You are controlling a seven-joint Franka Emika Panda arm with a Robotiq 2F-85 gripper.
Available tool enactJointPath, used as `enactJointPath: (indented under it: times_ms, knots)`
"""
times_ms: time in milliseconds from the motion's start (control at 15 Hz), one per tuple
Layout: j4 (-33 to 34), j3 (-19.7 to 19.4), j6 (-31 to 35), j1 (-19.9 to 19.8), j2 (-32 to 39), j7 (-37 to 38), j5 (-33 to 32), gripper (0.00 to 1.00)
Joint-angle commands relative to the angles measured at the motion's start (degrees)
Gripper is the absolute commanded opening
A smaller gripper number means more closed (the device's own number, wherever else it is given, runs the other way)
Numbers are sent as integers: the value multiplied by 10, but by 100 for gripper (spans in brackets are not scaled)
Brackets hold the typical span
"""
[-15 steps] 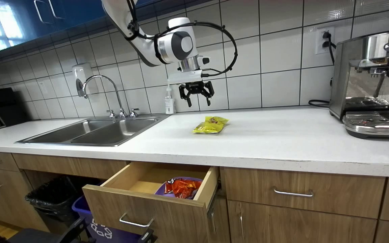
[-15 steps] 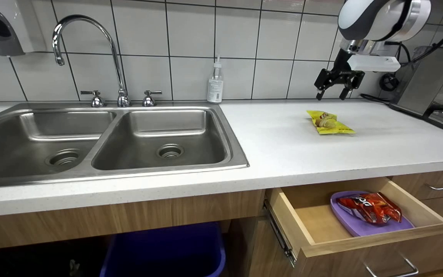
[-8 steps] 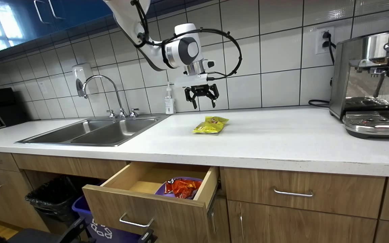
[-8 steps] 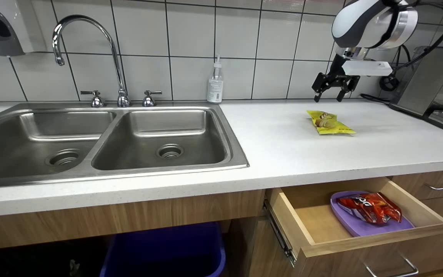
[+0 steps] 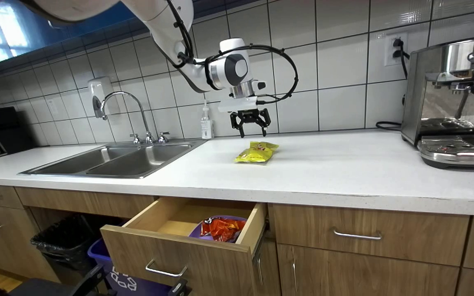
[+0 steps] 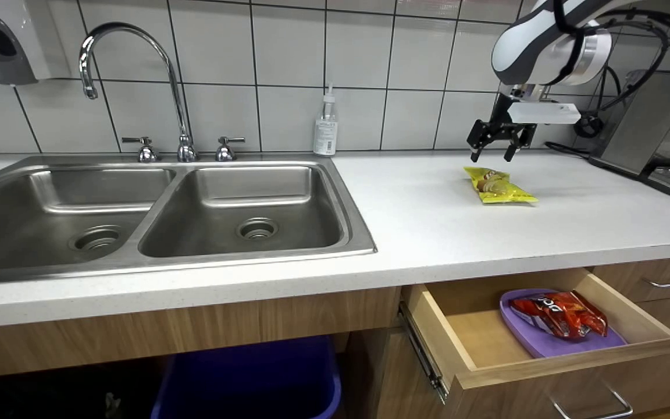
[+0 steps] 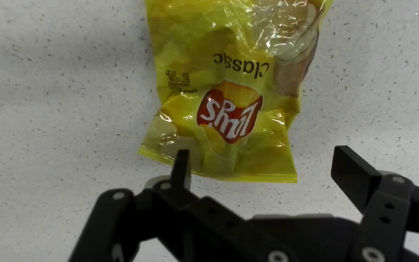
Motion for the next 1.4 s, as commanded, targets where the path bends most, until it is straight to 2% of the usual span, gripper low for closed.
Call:
enactJointPath:
  times_ms: [0, 733, 1333]
  knots:
    - [66, 0, -44, -4, 40, 24, -13, 100]
    - [118, 1, -94, -3, 92, 37, -13, 100]
    - [109, 3, -114, -1, 94, 35, -13, 100]
